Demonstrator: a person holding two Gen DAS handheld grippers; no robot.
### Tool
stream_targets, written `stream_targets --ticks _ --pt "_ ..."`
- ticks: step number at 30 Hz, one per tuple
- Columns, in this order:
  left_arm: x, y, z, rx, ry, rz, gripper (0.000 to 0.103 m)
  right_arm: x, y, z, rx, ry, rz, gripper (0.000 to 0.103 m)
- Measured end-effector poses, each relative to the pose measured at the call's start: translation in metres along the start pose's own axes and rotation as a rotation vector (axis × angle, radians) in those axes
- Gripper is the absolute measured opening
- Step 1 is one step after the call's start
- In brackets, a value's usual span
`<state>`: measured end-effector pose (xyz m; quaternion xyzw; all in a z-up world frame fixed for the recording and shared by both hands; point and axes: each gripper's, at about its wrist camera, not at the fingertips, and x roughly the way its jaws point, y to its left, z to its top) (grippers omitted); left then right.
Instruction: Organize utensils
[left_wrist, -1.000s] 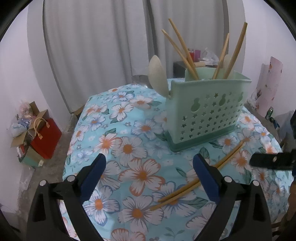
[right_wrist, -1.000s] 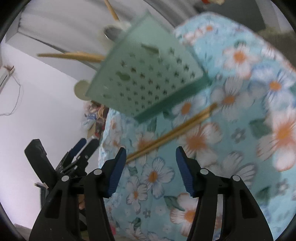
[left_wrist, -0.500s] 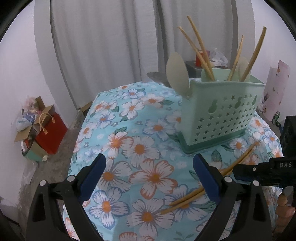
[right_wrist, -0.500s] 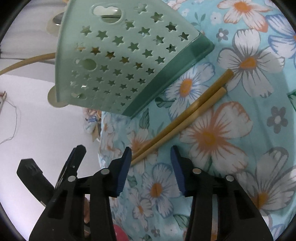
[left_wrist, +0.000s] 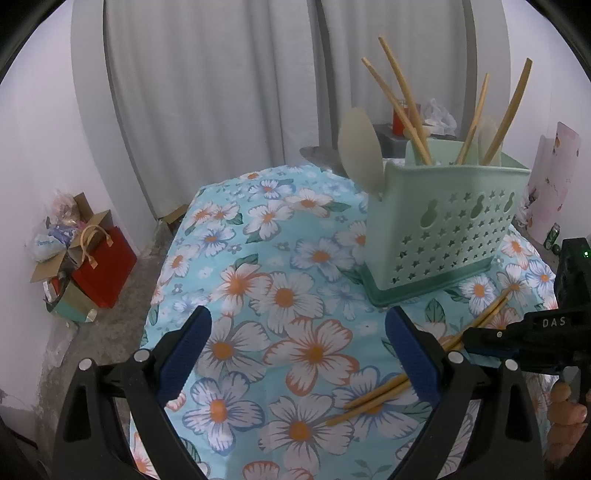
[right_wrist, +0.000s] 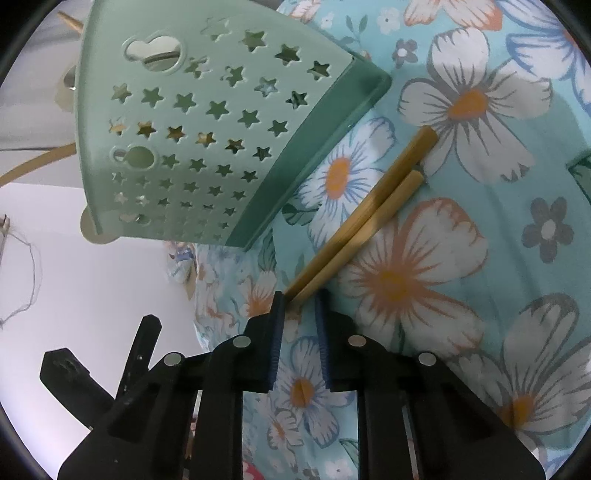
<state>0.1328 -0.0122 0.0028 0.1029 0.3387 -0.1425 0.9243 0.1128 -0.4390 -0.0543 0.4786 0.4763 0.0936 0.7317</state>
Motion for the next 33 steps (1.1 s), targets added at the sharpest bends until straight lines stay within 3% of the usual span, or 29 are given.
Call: stream_targets --ticks 22,33 --pt "-0.002 0.005 -0.002 -0.016 -0.001 0.0 0.093 -0.001 -0.009 0.006 0.048 0.0 0.027 0.011" --pt "0.002 0.003 -0.007 -0.017 0.014 -0.02 0.093 -0.029 -0.023 -0.007 0.045 0.152 0.107 0.007"
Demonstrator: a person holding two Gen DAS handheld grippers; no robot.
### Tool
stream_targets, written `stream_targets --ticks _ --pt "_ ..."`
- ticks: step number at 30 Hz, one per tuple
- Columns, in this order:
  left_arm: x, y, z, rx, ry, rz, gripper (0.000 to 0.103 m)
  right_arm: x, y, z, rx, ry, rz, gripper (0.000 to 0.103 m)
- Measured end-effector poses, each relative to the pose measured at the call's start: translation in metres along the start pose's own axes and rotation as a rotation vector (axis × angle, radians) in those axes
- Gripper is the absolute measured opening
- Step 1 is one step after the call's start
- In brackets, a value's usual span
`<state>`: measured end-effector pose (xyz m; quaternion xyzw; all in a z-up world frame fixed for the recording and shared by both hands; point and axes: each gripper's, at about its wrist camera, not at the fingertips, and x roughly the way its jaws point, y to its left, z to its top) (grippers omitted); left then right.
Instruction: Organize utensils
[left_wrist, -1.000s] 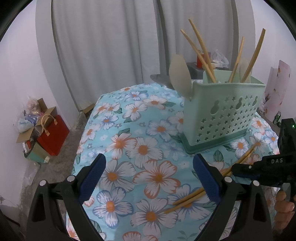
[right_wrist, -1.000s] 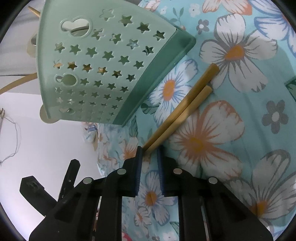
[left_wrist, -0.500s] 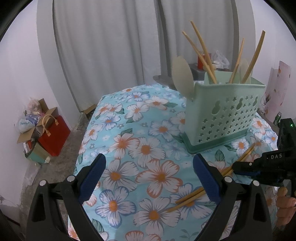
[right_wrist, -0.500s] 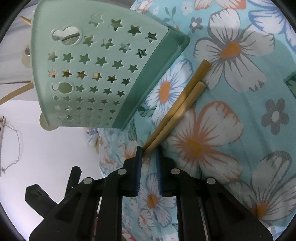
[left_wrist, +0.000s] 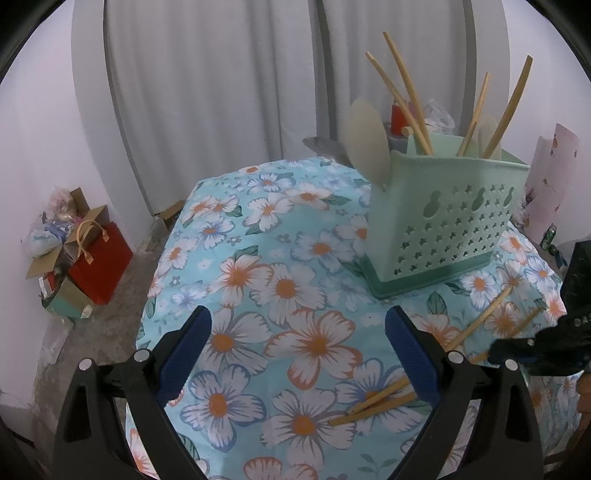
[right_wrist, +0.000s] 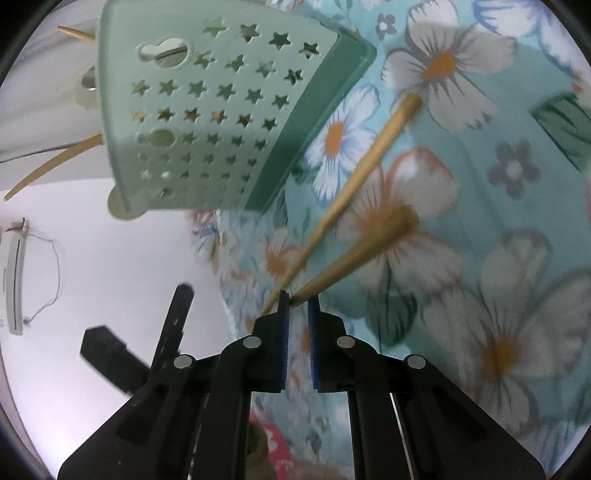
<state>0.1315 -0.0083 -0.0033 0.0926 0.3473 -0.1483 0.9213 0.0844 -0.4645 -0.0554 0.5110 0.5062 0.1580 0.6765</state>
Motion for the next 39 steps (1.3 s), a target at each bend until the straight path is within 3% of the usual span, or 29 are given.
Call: stream_targets --ticks 7,12,18,21,24,28,33,39 --pt "-0.002 -0.001 -0.001 0.001 0.0 -0.004 0.093 -0.022 -0.022 -0.013 0.053 0.061 0.0 0.008" --pt "-0.003 -0.002 -0.001 0.0 0.004 -0.013 0.093 -0.036 -0.033 -0.007 0.079 0.005 -0.056 0.013" --pt "-0.003 -0.004 0.0 0.004 0.002 -0.017 0.093 -0.035 -0.026 0.0 0.052 -0.071 -0.085 0.03" --pt "-0.003 -0.004 0.0 0.003 0.003 -0.023 0.093 -0.03 -0.019 -0.001 0.055 -0.12 -0.108 0.03" --pt "-0.003 -0.005 0.0 0.003 0.001 -0.029 0.093 -0.029 -0.015 -0.005 0.053 -0.174 -0.163 0.015" --pt "-0.004 -0.005 0.0 0.001 -0.006 -0.041 0.093 -0.02 -0.007 -0.007 0.018 -0.213 -0.201 0.014" --pt "-0.009 -0.006 -0.002 -0.002 -0.037 -0.097 0.093 -0.009 0.013 -0.007 -0.124 -0.141 -0.275 0.014" --pt "-0.009 -0.023 0.003 0.065 -0.055 -0.229 0.089 -0.012 0.011 -0.011 -0.131 -0.069 -0.257 0.014"
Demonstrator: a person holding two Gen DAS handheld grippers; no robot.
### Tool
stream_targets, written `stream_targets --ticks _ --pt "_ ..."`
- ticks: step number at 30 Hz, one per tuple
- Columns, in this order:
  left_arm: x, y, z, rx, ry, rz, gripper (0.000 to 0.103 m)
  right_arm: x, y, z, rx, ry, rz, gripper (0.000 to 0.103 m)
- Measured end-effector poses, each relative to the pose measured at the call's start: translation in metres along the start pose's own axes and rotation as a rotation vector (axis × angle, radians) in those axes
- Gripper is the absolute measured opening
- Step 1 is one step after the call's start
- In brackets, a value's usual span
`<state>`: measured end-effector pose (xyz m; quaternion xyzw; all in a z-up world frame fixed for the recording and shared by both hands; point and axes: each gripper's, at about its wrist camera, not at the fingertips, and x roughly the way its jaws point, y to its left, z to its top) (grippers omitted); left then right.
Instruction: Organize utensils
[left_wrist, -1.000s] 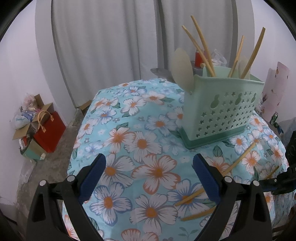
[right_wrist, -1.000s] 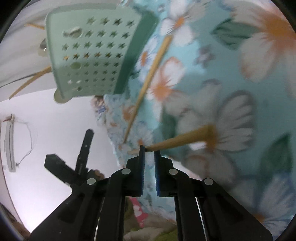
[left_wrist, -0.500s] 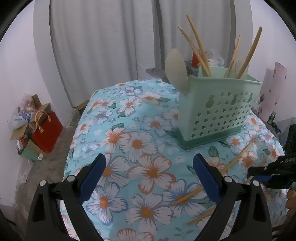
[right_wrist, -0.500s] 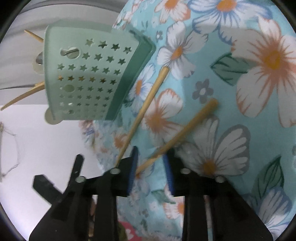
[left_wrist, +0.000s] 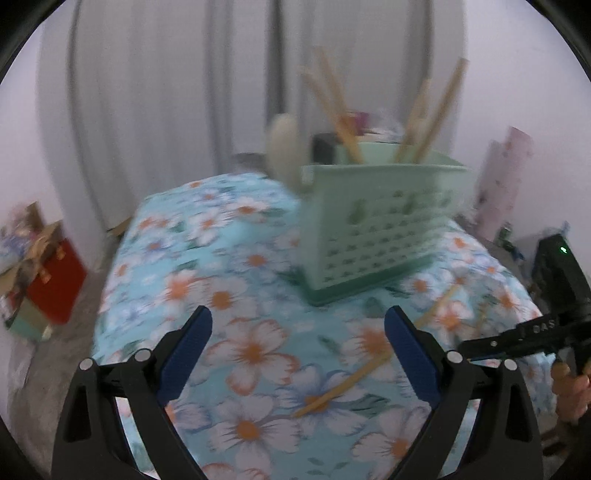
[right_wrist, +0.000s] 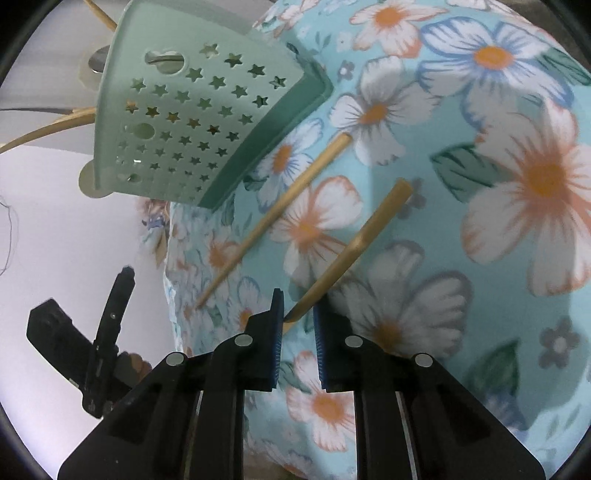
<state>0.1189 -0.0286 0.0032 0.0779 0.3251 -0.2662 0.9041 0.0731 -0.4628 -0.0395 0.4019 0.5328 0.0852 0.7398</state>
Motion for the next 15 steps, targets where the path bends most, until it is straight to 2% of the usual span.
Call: stream_targets --ticks 2,4,6,9,11,15 --pt "0.007 -0.011 0.004 0.055 0.02 -0.075 0.085 -0.005 -0.006 -0.001 0.004 0.0 0.006 0.014" --pt "0.018 -0.018 0.008 0.081 0.074 -0.174 0.083 -0.009 -0.011 -0.003 0.012 0.0 0.016 0.014" --pt "0.033 -0.024 0.014 0.071 0.156 -0.307 0.079 -0.005 -0.007 0.0 0.019 -0.001 0.025 0.014" --pt "0.054 -0.034 0.021 0.079 0.237 -0.414 0.066 -0.013 -0.017 0.0 0.022 -0.002 0.032 0.014" --pt "0.066 -0.042 0.023 0.123 0.27 -0.437 0.057 -0.014 -0.02 0.0 0.025 -0.002 0.038 0.014" --pt "0.089 -0.064 0.021 0.214 0.343 -0.474 0.047 -0.023 -0.028 0.0 0.032 0.002 0.053 0.014"
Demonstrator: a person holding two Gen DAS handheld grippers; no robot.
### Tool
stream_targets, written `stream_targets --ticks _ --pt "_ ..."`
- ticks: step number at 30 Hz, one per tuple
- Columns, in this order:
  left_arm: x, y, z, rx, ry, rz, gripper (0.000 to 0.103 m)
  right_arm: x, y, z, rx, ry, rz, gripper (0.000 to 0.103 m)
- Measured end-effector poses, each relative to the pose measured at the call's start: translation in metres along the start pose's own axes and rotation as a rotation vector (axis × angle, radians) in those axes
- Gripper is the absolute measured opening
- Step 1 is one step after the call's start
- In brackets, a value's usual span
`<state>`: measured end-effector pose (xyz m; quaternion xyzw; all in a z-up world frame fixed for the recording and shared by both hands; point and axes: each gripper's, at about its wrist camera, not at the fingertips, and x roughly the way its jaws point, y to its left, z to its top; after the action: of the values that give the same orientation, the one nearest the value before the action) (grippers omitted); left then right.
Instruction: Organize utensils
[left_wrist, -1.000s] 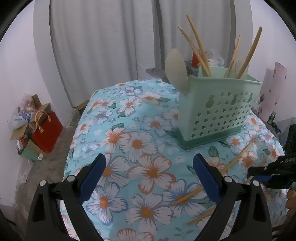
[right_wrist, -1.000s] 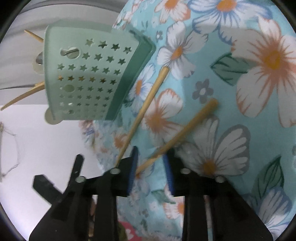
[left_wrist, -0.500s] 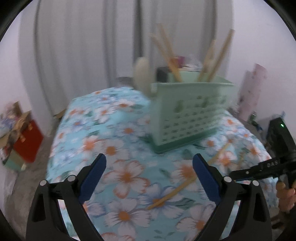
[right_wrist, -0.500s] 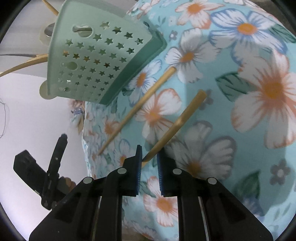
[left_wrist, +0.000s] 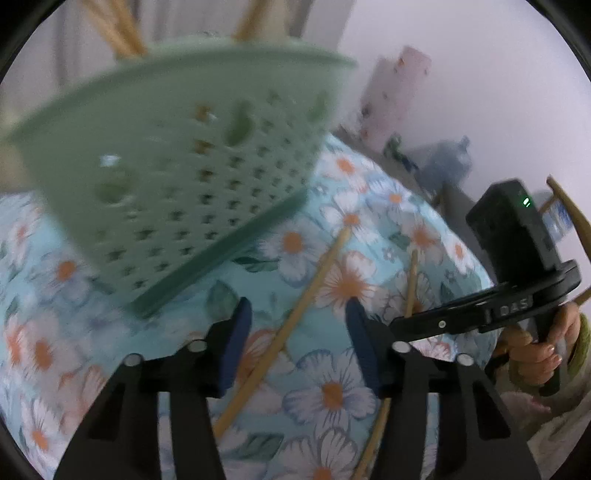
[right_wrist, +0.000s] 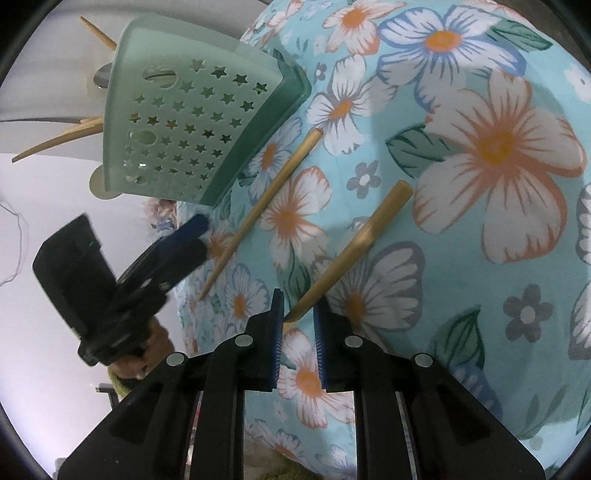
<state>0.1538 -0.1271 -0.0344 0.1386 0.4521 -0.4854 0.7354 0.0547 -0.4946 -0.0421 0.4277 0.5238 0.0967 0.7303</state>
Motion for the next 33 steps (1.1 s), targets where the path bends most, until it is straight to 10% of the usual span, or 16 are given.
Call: stream_targets --ticks 5,15,33 --pt "0.03 -0.017 0.01 0.122 0.059 0.076 0.028 -0.003 -0.007 -0.002 0.007 0.0 0.019 0.014" --pt "0.056 -0.042 0.015 0.27 0.104 0.177 0.02 -0.005 -0.023 0.001 0.02 -0.007 0.033 0.013" --pt "0.024 -0.022 -0.014 0.118 0.207 0.149 0.006 -0.012 -0.017 -0.001 0.007 -0.028 0.014 0.014"
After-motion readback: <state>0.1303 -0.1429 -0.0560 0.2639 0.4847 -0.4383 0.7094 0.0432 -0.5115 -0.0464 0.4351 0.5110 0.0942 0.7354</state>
